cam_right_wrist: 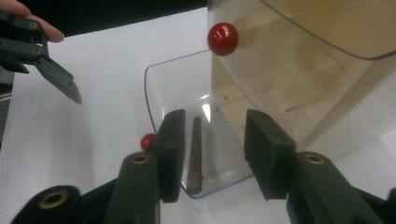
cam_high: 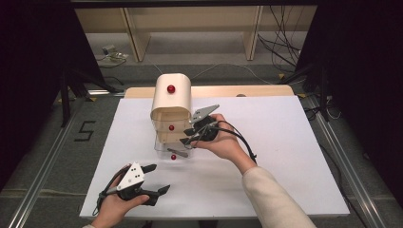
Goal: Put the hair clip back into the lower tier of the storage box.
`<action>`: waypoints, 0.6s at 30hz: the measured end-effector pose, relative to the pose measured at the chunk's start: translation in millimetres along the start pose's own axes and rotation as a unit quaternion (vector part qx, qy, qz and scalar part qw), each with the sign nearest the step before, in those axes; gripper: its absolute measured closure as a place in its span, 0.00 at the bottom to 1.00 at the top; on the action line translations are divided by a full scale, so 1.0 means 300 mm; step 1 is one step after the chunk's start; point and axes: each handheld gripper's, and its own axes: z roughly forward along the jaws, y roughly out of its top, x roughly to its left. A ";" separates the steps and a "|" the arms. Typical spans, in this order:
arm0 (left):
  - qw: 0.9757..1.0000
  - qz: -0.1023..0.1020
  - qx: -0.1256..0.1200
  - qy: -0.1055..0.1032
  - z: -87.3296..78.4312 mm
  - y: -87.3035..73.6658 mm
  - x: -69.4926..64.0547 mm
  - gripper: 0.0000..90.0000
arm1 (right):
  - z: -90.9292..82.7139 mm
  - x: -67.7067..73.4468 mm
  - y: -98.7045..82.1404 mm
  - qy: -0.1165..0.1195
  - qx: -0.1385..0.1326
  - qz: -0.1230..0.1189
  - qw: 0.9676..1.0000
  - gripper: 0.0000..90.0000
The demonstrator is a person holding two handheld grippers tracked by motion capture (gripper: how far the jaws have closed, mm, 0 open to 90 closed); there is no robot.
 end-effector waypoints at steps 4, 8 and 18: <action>1.000 -0.001 -0.002 0.002 -0.001 0.000 0.001 0.18 | -0.033 -0.006 -0.016 -0.012 -0.005 0.005 1.000 0.61; 1.000 -0.002 -0.002 0.002 0.000 -0.001 0.001 0.18 | -0.081 -0.015 -0.049 -0.026 -0.020 0.010 0.999 0.61; 1.000 -0.006 -0.001 0.001 0.001 -0.005 -0.001 0.18 | -0.184 -0.032 -0.147 -0.052 -0.036 0.035 0.997 0.56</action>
